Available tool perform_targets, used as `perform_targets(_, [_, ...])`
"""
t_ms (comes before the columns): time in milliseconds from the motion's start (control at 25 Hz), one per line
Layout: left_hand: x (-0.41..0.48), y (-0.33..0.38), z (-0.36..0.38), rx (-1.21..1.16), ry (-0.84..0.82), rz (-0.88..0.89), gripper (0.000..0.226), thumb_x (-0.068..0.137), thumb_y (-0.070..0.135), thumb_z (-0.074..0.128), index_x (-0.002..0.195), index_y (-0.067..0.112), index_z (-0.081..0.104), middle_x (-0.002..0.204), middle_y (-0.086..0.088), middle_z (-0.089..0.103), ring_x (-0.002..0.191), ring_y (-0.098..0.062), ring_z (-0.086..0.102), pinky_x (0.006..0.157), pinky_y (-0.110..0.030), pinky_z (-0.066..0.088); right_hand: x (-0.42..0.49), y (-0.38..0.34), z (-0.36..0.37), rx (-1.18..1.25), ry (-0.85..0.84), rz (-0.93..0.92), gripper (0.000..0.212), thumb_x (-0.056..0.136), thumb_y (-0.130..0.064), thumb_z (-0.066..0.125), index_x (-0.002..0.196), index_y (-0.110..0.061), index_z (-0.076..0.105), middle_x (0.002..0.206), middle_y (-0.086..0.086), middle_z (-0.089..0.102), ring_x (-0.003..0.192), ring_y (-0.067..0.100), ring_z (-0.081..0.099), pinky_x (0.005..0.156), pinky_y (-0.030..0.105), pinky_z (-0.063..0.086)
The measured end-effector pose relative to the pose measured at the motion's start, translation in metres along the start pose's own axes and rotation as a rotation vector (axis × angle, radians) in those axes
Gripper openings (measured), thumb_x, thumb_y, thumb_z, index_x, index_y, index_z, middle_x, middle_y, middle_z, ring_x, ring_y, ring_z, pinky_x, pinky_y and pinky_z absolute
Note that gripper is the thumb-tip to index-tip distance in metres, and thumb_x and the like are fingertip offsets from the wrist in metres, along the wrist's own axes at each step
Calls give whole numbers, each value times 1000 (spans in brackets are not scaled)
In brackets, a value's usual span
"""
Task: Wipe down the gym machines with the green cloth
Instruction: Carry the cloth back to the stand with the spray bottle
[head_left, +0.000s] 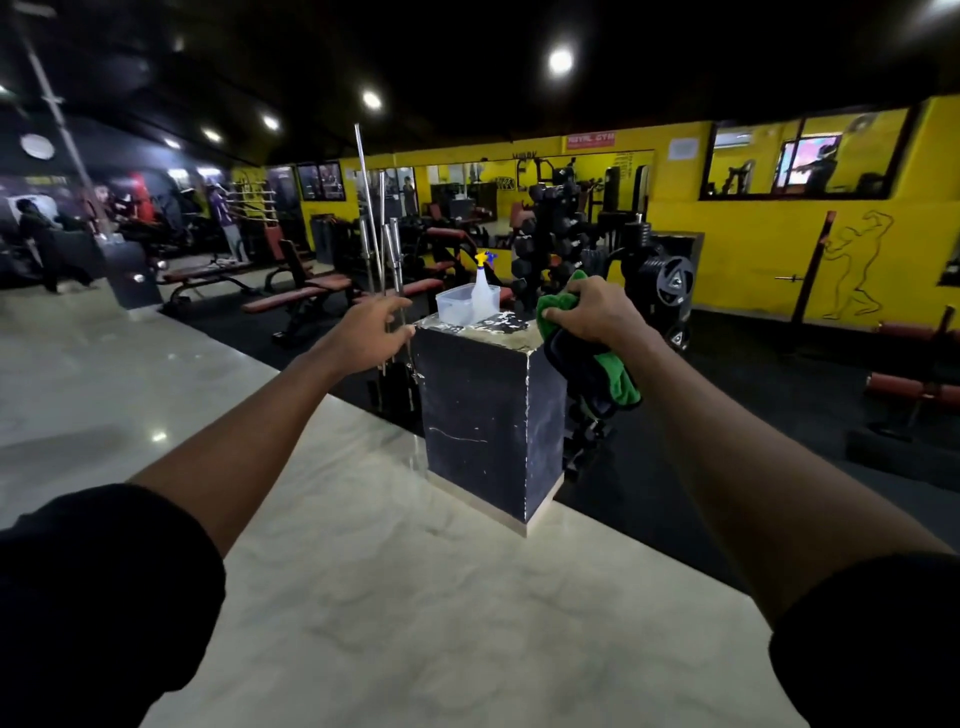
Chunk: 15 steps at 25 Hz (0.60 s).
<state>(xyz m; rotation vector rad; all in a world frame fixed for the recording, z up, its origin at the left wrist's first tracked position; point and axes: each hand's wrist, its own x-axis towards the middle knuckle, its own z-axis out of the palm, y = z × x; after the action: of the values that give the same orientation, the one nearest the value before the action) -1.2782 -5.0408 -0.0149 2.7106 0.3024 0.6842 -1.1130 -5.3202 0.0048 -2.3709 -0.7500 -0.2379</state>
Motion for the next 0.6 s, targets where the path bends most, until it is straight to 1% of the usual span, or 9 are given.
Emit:
perform_targets(40, [10, -5, 3, 5, -16, 5, 48, 95, 28, 63, 140, 14, 53, 137, -10, 55, 119, -26, 58, 96, -32, 45, 10, 1, 6, -4, -12, 2, 39, 85, -49, 73, 103, -16, 66, 93, 7, 65, 93, 29, 64, 77, 37, 53])
perform_targets(120, [68, -37, 22, 7, 4, 17, 46, 95, 30, 62, 138, 20, 54, 133, -8, 58, 117, -25, 59, 96, -34, 47, 75, 11, 31, 1, 26, -13, 36, 84, -50, 73, 100, -18, 65, 97, 9, 66, 95, 30, 64, 79, 39, 54])
perform_targets(200, [100, -54, 33, 8, -16, 24, 45, 94, 33, 62, 137, 23, 55, 130, -6, 59, 116, -24, 60, 96, -36, 49, 110, 19, 45, 2, 33, -25, 33, 85, -49, 72, 100, -20, 66, 99, 8, 66, 96, 28, 63, 78, 38, 52])
perform_targets(280, [150, -78, 45, 21, -32, 18, 48, 94, 34, 62, 139, 21, 53, 136, -5, 56, 120, -21, 58, 98, -37, 49, 167, 25, 65, 16, 39, -24, 38, 87, -48, 71, 109, -17, 68, 102, 7, 65, 98, 28, 62, 77, 35, 49])
perform_targets(400, [219, -120, 61, 34, -30, 6, 48, 94, 33, 61, 140, 20, 52, 140, -6, 53, 121, -21, 56, 99, -38, 48, 246, 27, 98, 35, 46, -32, 44, 87, -46, 71, 117, -14, 67, 110, 10, 66, 104, 30, 62, 81, 37, 50])
perform_targets(520, [280, -164, 71, 51, -52, 12, 53, 92, 42, 58, 140, 22, 52, 139, -6, 54, 122, -21, 57, 100, -41, 49, 316, 21, 130, 61, 45, -32, 40, 87, -45, 72, 111, -13, 69, 107, 13, 67, 106, 32, 61, 85, 39, 50])
perform_targets(600, [314, -192, 79, 50, -60, 7, 54, 91, 45, 57, 140, 23, 51, 138, -5, 55, 120, -20, 57, 98, -41, 50, 354, 18, 148, 66, 39, -25, 38, 86, -44, 73, 106, -11, 69, 102, 12, 67, 103, 31, 62, 86, 40, 51])
